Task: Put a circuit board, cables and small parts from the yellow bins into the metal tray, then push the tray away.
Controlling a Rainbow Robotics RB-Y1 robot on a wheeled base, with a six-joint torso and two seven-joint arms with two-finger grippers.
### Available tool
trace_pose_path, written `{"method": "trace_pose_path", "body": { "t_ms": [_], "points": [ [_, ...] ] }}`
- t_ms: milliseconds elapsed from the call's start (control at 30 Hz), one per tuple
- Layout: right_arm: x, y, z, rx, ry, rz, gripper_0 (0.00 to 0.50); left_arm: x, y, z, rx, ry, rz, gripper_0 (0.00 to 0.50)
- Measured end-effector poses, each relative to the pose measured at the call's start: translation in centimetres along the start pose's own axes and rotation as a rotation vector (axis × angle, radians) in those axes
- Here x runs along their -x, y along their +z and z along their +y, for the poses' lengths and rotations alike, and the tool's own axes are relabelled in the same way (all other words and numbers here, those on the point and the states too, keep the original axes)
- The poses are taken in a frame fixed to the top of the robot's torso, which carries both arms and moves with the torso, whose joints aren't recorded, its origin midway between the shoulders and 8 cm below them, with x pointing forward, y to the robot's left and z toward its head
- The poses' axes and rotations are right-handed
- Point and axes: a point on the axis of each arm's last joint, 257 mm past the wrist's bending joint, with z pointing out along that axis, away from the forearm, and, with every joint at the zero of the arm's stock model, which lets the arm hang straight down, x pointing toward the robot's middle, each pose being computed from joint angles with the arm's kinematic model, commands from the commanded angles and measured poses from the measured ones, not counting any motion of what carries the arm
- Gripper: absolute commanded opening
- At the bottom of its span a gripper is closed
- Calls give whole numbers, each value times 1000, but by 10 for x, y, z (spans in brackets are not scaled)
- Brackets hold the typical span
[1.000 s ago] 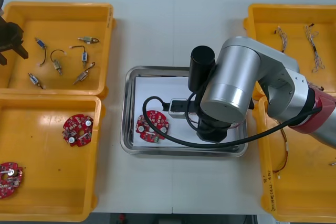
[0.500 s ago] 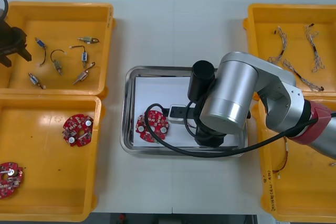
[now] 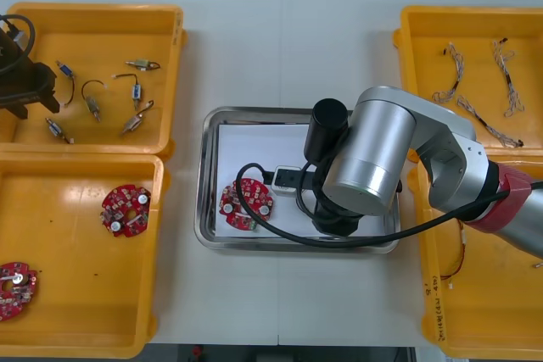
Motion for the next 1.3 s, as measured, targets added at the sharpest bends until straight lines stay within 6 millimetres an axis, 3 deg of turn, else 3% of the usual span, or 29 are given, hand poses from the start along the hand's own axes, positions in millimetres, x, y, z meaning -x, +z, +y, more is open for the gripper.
{"method": "trace_pose_path", "body": {
  "t_ms": [400,533,900,1300],
  "points": [
    [0,-1,1,1,3,-1,500,0,14,4,19,-5,-8,500],
    [4,-10,4,6,-6,-15,500,-3,19,6,23,-14,1,500],
    [-9,-78,3,84,70,-17,500,8,22,4,11,-15,-45,500],
    [11,-151,-40,112,155,-218,500,4,31,4,-8,-24,-42,500]
  ]
}}
